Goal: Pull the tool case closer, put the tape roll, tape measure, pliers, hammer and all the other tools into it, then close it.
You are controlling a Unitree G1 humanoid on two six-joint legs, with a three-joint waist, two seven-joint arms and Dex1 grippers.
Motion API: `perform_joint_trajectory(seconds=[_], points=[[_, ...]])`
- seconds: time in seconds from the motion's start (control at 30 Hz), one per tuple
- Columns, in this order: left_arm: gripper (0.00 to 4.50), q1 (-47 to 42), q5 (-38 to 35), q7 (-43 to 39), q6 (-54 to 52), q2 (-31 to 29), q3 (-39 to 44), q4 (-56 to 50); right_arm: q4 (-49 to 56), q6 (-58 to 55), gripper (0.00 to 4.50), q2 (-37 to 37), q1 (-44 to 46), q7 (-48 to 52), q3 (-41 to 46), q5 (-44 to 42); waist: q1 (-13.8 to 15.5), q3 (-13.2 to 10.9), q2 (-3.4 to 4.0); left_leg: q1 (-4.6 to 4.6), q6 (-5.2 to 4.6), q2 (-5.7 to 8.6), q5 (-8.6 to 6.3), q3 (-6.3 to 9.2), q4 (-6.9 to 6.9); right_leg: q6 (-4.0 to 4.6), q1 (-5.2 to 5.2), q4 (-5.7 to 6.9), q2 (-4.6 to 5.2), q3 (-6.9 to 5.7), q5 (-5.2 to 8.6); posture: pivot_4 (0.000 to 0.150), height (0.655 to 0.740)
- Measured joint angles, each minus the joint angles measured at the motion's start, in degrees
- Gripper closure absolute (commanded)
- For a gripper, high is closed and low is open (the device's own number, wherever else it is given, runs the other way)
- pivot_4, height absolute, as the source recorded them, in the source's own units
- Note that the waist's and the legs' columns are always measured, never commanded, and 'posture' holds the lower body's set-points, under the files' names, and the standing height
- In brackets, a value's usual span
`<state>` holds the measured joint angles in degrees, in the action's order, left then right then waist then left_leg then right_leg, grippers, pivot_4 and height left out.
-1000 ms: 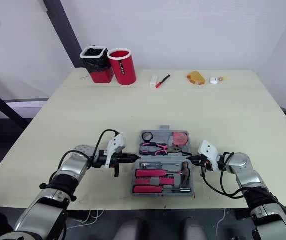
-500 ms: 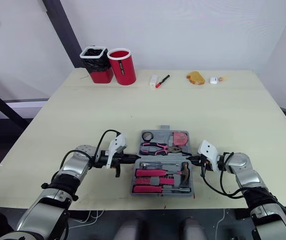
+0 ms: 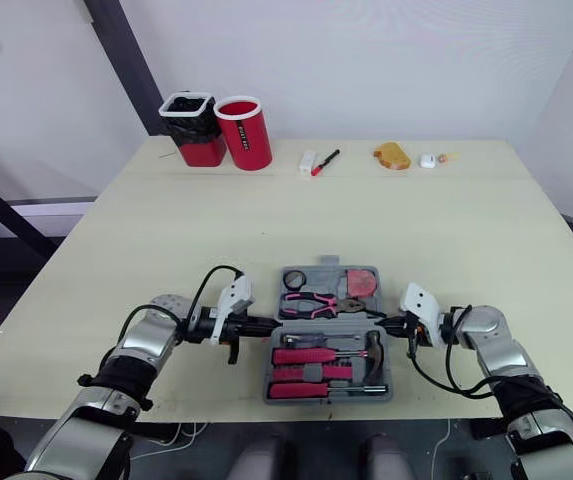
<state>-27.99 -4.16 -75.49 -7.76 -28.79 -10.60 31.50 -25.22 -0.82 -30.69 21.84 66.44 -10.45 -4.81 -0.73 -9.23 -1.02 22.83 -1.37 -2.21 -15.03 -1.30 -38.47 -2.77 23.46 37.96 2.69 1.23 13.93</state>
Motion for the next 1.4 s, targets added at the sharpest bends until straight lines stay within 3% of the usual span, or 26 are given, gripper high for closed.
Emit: perform_joint_trajectory(seconds=[0.4, 1.07, 1.4], points=[[4.50, 2.4, -0.7, -0.9, -2.0, -1.4, -0.7, -4.1, 2.9, -3.6, 4.44, -0.6, -1.4, 2.8, -0.3, -0.7, -0.1, 0.0, 0.00, -0.01, 0.00, 0.00, 0.00, 0.01, 0.00, 0.00, 0.00, 0.00, -0.01, 0.00, 0.00, 0.150, 0.7371], [4.50, 1.6, -0.9, 0.4, 0.9, -0.9, -0.6, -1.4, 4.0, -4.0, 4.44, -1.1, -2.6, 2.7, -0.1, -1.1, 0.1, 0.0, 0.03, -0.05, 0.00, 0.00, 0.00, 0.02, -0.01, 0.00, -0.01, 0.04, -0.01, -0.02, 0.00, 0.150, 0.7371], [4.50, 5.3, -2.7, 3.7, 1.1, -2.7, 1.2, -5.0, 2.5, -0.9, 4.44, -4.6, -3.3, 1.3, 2.9, -2.3, -0.3, 0.0, 0.03, -0.06, 0.00, -0.03, 0.00, 0.03, 0.00, 0.01, 0.00, 0.06, -0.03, 0.00, 0.00, 0.150, 0.7371]])
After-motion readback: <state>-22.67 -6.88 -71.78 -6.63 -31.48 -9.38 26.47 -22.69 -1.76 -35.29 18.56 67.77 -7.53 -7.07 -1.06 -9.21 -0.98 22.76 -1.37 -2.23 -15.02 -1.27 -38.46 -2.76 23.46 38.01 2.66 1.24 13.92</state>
